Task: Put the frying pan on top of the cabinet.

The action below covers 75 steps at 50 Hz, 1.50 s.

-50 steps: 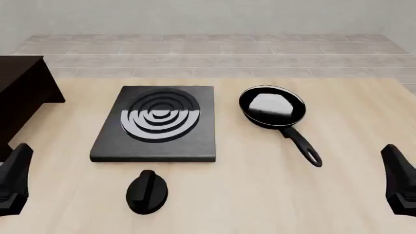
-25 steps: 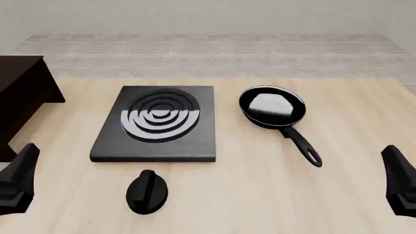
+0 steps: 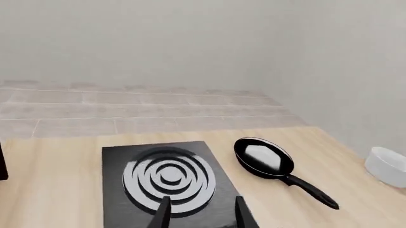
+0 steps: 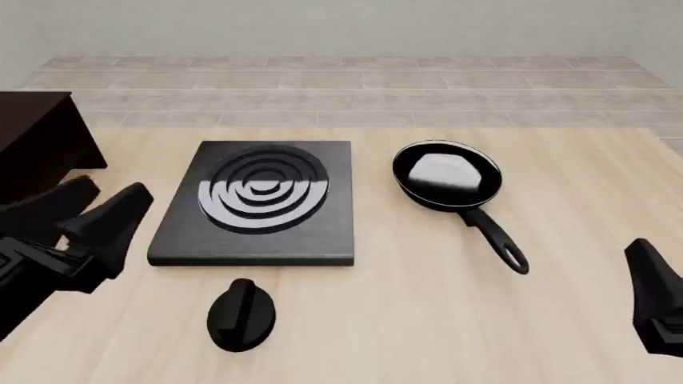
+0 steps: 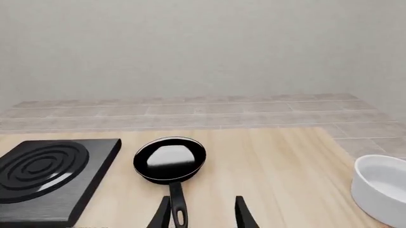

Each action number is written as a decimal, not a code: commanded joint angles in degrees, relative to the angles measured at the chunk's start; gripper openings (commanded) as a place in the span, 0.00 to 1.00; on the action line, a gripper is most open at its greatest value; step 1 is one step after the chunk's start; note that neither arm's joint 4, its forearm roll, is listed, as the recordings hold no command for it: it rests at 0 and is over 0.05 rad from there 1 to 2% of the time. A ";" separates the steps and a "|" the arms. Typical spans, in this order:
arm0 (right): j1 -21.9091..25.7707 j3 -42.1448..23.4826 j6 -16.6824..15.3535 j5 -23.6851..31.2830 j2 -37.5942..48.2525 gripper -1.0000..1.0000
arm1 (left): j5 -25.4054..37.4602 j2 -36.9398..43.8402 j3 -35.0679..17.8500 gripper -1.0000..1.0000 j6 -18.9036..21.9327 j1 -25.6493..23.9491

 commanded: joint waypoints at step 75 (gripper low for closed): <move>0.77 0.01 -1.17 0.35 -0.08 1.00 | -18.36 60.64 -32.49 1.00 -40.05 -30.33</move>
